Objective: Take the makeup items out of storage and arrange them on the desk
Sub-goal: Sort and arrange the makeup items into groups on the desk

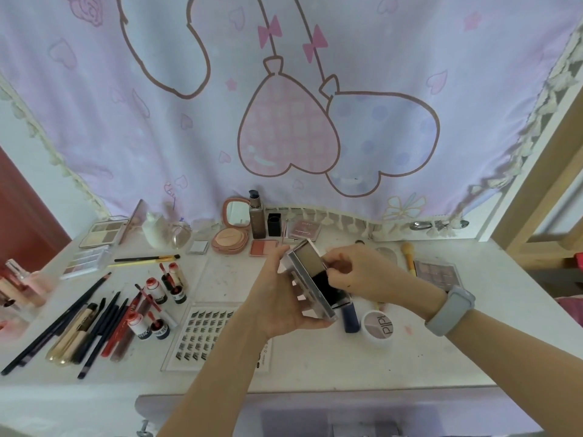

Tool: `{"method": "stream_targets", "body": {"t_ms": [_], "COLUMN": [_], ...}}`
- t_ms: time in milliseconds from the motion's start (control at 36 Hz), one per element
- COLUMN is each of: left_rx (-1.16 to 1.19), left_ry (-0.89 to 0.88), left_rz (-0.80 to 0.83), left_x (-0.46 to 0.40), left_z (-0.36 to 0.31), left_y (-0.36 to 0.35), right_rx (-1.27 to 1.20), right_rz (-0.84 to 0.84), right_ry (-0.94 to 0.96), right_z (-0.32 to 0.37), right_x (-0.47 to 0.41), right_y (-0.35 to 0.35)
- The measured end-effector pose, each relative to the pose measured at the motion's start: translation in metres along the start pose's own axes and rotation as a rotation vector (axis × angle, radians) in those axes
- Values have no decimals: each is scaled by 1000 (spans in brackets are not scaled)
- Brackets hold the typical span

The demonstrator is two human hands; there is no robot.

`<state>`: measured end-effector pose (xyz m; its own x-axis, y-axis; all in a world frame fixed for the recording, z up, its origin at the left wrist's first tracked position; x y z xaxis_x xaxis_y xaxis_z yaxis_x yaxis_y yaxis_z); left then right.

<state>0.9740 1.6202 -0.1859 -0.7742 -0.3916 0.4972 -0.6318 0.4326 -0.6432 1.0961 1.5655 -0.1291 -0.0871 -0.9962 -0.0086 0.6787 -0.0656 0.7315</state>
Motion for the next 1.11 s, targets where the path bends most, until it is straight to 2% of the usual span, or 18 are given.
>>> {"method": "stream_targets", "body": {"t_ms": [111,194,278,333,389,472,500,556,611,833,1111], "left_rx": [15,28,16,-111,-386,-1113,-1308,-1593,-1748,-1953,-2027], "left_ry": [46,26,-75,-208,-365,-684,-743,-696,-591,-612,-614], "left_rz": [34,-17,-143,-244,-355,-533,-554,-567,-614,-622,-556], "left_x": [0,1,3,4,8,13,11,6,2,5,-1], "left_z": [1,-2,-9,-17,-22,-25,-22,-14,-9,-6,1], "left_y": [3,9,18,20,19,17,17,20,26,29,36], "right_rx": [24,60,112,112,82,88,101,99,72,-127,-241], "right_rz": [-29,-111,-173,-194,-204,-211,-207,-199,-206,-223,-147], "right_ry": [-79,-126,-186,-225,-249,-273,-279,-291,-316,-409,-455], "right_z": [-13,-21,-29,-35,-39,-41,-41,-42,-45,-58,-60], "right_x": [-5,-9,-12,-13,-16,-22,-24,-28,-31,-34,-29], "right_y": [3,3,4,5,5,4,4,2,1,-5,-11]}}
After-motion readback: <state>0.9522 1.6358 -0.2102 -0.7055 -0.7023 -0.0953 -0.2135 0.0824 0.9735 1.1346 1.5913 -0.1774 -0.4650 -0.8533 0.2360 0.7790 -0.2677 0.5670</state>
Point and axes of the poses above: each hand's wrist, its own x-axis away from the middle knuckle, its own y-axis out of the back of the hand, z = x × y, the point moved 4 cm from there along -x, towards the middle knuckle, and after that the axes turned 1 degree about z, right-handed, at the moved point
